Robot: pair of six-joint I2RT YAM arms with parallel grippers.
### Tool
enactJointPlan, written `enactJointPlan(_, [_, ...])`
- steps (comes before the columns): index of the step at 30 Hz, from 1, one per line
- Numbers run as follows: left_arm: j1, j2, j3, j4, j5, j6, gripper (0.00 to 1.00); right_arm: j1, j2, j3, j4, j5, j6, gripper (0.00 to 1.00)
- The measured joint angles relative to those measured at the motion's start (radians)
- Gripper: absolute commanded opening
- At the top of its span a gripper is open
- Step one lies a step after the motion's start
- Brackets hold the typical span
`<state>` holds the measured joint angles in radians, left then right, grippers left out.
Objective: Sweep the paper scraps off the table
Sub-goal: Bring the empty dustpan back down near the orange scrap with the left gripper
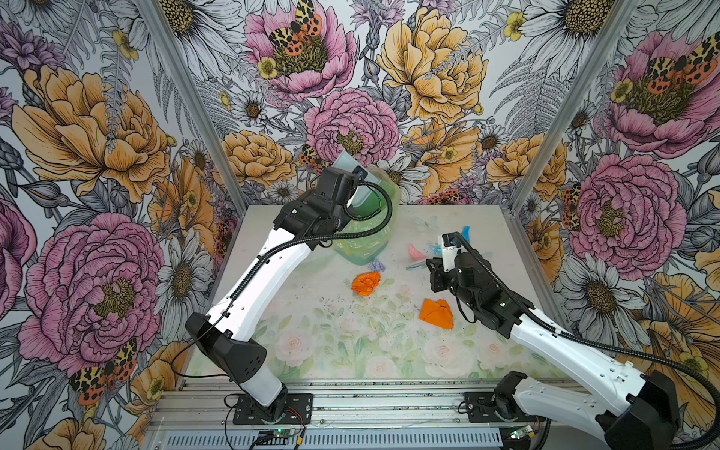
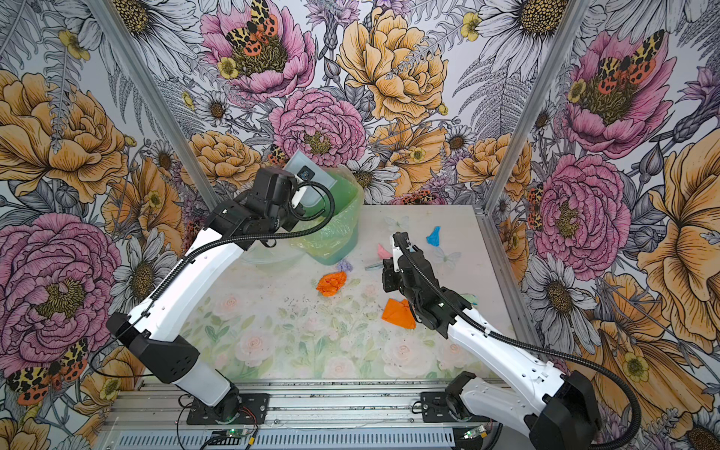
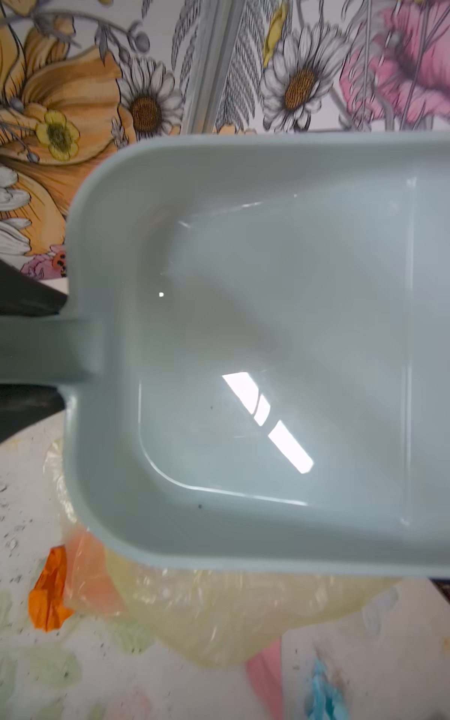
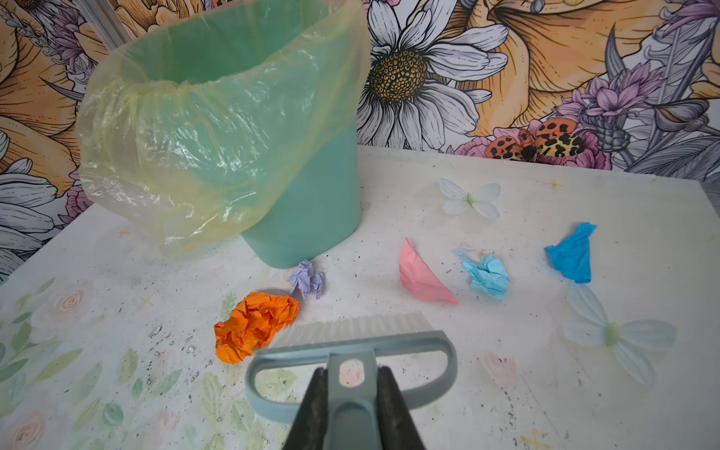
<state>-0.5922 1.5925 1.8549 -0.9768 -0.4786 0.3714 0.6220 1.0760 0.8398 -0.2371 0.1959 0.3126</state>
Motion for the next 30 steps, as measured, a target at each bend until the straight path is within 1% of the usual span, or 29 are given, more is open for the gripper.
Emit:
enactJointPlan(4, [-0.018, -0.093, -0.198, -0.006, 0.091, -0.108, 0.17, 0.000, 0.041, 0.025, 0.018, -0.020, 0.000, 0.00])
enactJointPlan(7, [-0.032, -0.199, -0.334, -0.010, 0.141, -0.187, 0.18, 0.003, 0.065, 0.029, 0.054, -0.053, -0.011, 0.00])
enactJointPlan(9, [-0.041, -0.274, -0.406, -0.012, 0.169, -0.238, 0.18, 0.011, 0.073, 0.029, 0.076, -0.071, -0.019, 0.00])
enactJointPlan(15, [-0.063, -0.525, -0.626, -0.013, 0.245, -0.401, 0.18, 0.052, 0.094, 0.019, 0.219, -0.097, -0.026, 0.00])
enactJointPlan(17, [-0.081, -0.576, -0.684, -0.013, 0.257, -0.443, 0.18, 0.061, 0.113, 0.018, 0.255, -0.096, -0.026, 0.00])
enactJointPlan(21, [-0.132, -0.610, -0.767, -0.013, 0.272, -0.514, 0.18, 0.082, 0.179, 0.018, 0.301, -0.092, -0.026, 0.00])
enactJointPlan(30, [-0.176, -0.608, -0.879, 0.005, 0.320, -0.634, 0.19, 0.113, 0.289, 0.023, 0.333, -0.061, -0.026, 0.00])
